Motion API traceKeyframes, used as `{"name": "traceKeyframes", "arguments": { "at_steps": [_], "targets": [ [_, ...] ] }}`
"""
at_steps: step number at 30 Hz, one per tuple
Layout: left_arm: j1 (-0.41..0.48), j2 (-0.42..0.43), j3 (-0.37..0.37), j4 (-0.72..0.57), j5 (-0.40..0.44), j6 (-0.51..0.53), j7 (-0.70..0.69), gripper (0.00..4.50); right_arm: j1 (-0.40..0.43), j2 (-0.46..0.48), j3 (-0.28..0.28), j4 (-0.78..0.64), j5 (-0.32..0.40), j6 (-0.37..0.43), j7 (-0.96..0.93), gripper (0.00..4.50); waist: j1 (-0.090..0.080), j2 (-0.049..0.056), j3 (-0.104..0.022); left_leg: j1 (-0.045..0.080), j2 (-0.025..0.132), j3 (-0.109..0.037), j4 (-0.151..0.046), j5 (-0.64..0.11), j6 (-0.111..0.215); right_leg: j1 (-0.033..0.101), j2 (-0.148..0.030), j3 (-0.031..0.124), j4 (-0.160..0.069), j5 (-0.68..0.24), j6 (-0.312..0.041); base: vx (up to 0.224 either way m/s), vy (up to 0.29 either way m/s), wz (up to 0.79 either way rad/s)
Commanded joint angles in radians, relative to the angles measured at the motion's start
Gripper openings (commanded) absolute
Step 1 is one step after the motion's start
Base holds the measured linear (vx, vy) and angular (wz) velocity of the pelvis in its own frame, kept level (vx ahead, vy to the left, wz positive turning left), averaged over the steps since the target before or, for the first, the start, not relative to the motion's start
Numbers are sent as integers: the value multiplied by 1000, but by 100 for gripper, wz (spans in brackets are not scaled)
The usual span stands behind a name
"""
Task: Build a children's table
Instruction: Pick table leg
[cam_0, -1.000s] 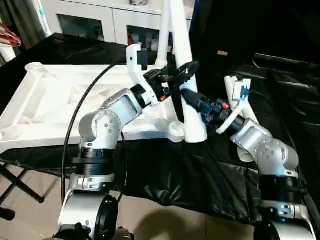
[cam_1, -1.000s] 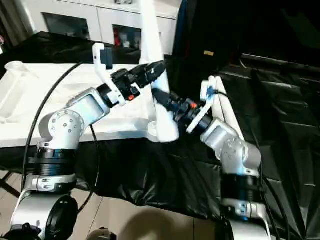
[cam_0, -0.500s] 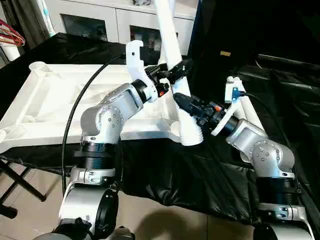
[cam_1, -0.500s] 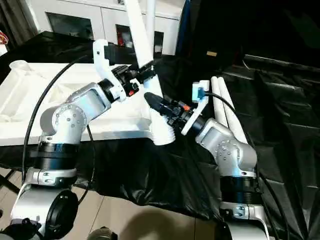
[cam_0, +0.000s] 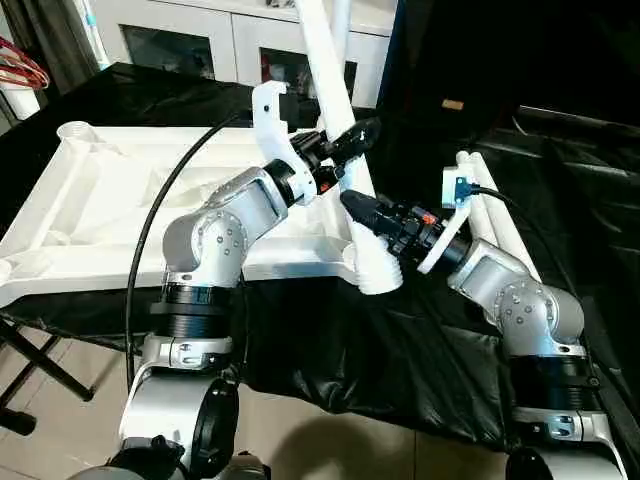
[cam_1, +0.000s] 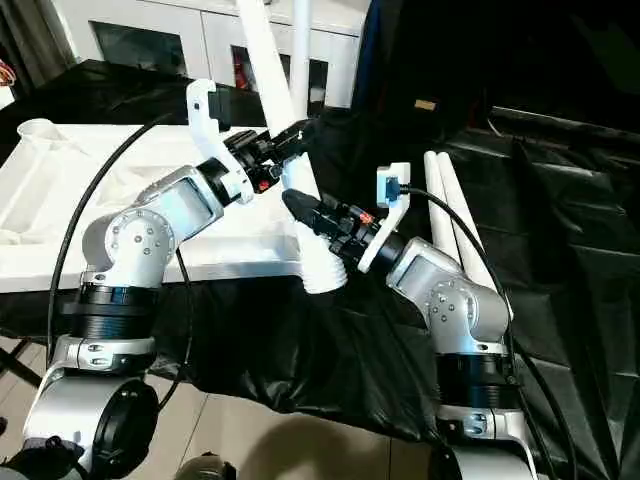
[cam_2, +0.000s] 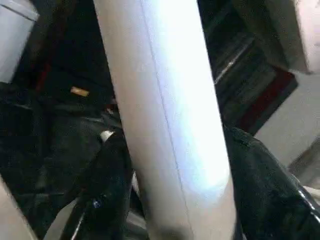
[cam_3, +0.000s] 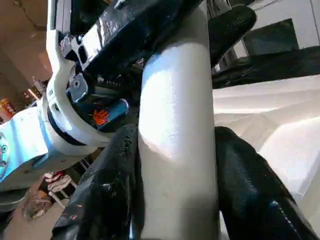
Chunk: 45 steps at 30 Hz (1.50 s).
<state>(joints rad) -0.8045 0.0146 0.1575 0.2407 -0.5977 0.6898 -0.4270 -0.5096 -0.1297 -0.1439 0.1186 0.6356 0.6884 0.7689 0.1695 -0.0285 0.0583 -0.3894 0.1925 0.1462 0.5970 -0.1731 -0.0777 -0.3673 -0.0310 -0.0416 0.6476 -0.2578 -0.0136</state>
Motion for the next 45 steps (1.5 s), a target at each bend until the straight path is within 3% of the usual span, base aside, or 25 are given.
{"name": "traceKeyframes", "arguments": {
  "at_steps": [1,2,3,5,6,9,15,18,23,28,34,45],
  "targets": [
    [4,6,-20,-18,-20,1,-51,258,-8,-10,7,-26,-4,-23,-9,183,0,10,-77,21,37,-7,-60,-16,-14,55,-104,45,-58,284,-183,0,0,0],
    [8,21,-37,-22,-20,-6,-99,250,-14,-15,14,-16,-7,-19,0,183,0,10,-77,21,36,-7,-59,-19,-14,56,-105,45,-58,276,-182,0,0,0],
    [9,28,-45,-24,-20,-9,-121,240,-18,-19,17,-11,-5,-13,8,218,1,16,-77,21,36,-8,-60,-21,-15,54,-105,45,-59,270,-181,0,0,0],
    [8,40,-56,-24,-22,-13,-161,240,-26,-32,29,1,-10,-5,24,218,-2,14,-77,23,37,-8,-61,-31,-19,54,-103,44,-60,257,-175,0,0,0],
    [5,58,-72,-23,-22,-21,-213,224,-38,-53,44,16,-13,11,50,255,-2,14,-77,24,36,-7,-61,-26,-19,55,-101,44,-60,255,-176,0,0,0],
    [-3,90,-99,-23,-28,-25,-302,210,-56,-94,68,31,-17,35,103,270,-1,16,-76,24,36,-5,-60,-26,-21,53,-102,45,-60,249,-180,0,0,0],
    [-43,143,-126,-26,-65,-8,-484,186,-81,-199,144,37,-34,57,242,327,0,9,-75,22,35,-2,-58,-22,-4,54,-101,45,-57,251,-187,0,0,0],
    [-55,151,-131,-24,-87,6,-530,184,-91,-228,173,39,-36,61,291,345,0,7,-76,21,35,-2,-55,-17,8,55,-104,44,-56,246,-208,0,0,0],
    [-63,160,-152,-30,-105,29,-597,184,-101,-272,223,15,-16,86,402,345,2,5,-77,20,36,0,-53,-10,31,55,-103,43,-55,246,-222,0,0,0],
    [-65,163,-172,-33,-104,43,-631,184,-97,-307,284,2,-45,66,463,345,5,3,-77,19,37,0,-52,-9,42,53,-103,43,-55,228,-228,0,0,0],
    [-71,167,-186,-27,-98,46,-649,184,-103,-316,302,6,-56,58,490,345,6,3,-78,19,37,0,-50,-8,45,53,-103,42,-55,224,-235,0,0,0],
    [-72,167,-192,-22,-96,49,-661,184,-101,-313,314,17,-66,42,493,245,7,7,-80,19,37,-1,-48,-10,45,54,-103,42,-52,239,-246,0,0,0]
  ]
}}
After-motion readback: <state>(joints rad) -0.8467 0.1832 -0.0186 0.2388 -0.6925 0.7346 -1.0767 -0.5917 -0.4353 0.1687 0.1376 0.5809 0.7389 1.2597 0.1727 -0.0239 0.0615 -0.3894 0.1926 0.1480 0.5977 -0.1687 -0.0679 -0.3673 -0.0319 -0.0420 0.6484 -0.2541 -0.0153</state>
